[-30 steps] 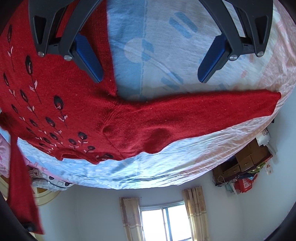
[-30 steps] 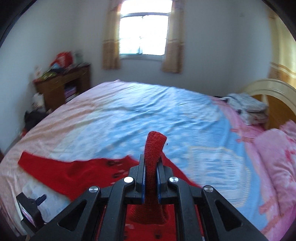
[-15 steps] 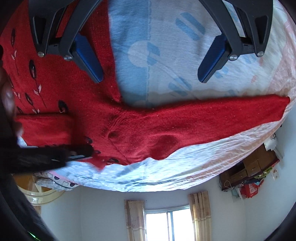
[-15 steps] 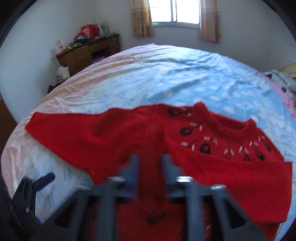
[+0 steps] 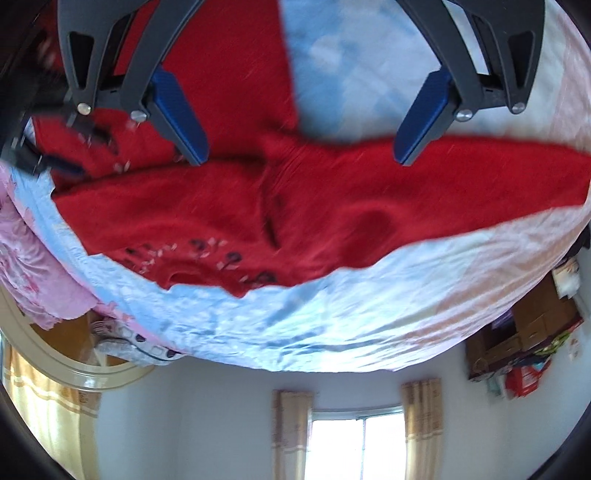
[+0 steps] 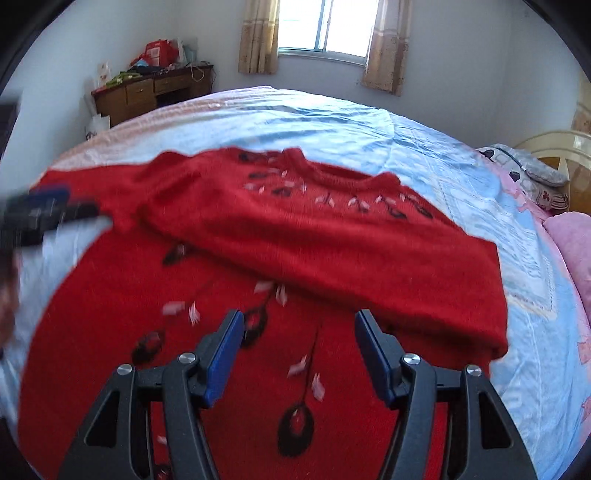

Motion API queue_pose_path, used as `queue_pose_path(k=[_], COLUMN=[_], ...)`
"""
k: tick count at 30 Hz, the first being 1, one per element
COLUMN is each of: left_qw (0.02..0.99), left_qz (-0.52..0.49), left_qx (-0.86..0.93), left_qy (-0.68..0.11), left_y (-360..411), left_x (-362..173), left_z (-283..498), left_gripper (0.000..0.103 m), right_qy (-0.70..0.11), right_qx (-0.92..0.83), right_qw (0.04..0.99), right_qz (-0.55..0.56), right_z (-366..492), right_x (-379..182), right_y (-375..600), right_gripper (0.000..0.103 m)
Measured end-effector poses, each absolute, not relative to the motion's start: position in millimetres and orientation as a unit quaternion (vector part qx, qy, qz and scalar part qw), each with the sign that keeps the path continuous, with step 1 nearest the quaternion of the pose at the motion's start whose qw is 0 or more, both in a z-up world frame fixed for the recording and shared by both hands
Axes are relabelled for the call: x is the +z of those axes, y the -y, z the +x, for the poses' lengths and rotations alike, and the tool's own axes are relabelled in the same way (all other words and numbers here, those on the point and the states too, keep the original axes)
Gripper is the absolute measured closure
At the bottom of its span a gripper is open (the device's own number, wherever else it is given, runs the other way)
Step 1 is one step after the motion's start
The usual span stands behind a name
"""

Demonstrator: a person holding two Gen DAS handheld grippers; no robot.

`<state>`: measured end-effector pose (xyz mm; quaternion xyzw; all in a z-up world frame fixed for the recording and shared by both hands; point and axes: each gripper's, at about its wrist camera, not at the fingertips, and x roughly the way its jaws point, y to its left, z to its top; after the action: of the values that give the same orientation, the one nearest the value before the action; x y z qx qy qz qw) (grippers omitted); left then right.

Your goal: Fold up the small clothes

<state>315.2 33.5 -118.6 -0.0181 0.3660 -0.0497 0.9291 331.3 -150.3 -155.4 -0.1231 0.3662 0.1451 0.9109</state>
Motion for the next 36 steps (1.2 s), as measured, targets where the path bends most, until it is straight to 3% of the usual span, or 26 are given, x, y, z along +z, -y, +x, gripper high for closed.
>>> queue_pose_path(k=[5,9,10,12,13,23,36], left_qw=[0.911,0.897,0.897,0.902,0.898,0.926,0.91], left_qz=[-0.023,-0.036,-0.044,-0.058,-0.071,-0.1,-0.117], left_qx=[-0.072,-0.06,-0.057,-0.063,-0.071,-0.08,-0.03], left_qy=[-0.405,-0.436,-0.436,-0.423,-0.428,-0.355,-0.397], left_y=[-11,-4,-6,-11,-15,-39,-48], left_x=[-136,-152,-152,-147,-146,-101,-151], left_z=[361,384,384,381,380,343,344], left_gripper=[0.033,0.044,0.052,0.092,0.095,0.096,0.092], right_qy=[-0.339,-0.339,-0.338,-0.335,-0.334,-0.33,-0.335], right_qx=[0.146,0.157,0.158,0.156,0.154,0.151,0.15], right_qw=[0.924,0.925,0.926,0.927,0.928,0.929,0.928], right_qz=[-0.1,-0.063,-0.061,-0.065,-0.068,-0.067,-0.068], right_z=[325,326,324,323,322,321,319], right_x=[-165,-167,-168,-169,-169,-170,-165], right_y=[158,169,169,167,166,168,171], right_gripper=[0.035,0.028,0.028,0.026,0.026,0.024,0.023])
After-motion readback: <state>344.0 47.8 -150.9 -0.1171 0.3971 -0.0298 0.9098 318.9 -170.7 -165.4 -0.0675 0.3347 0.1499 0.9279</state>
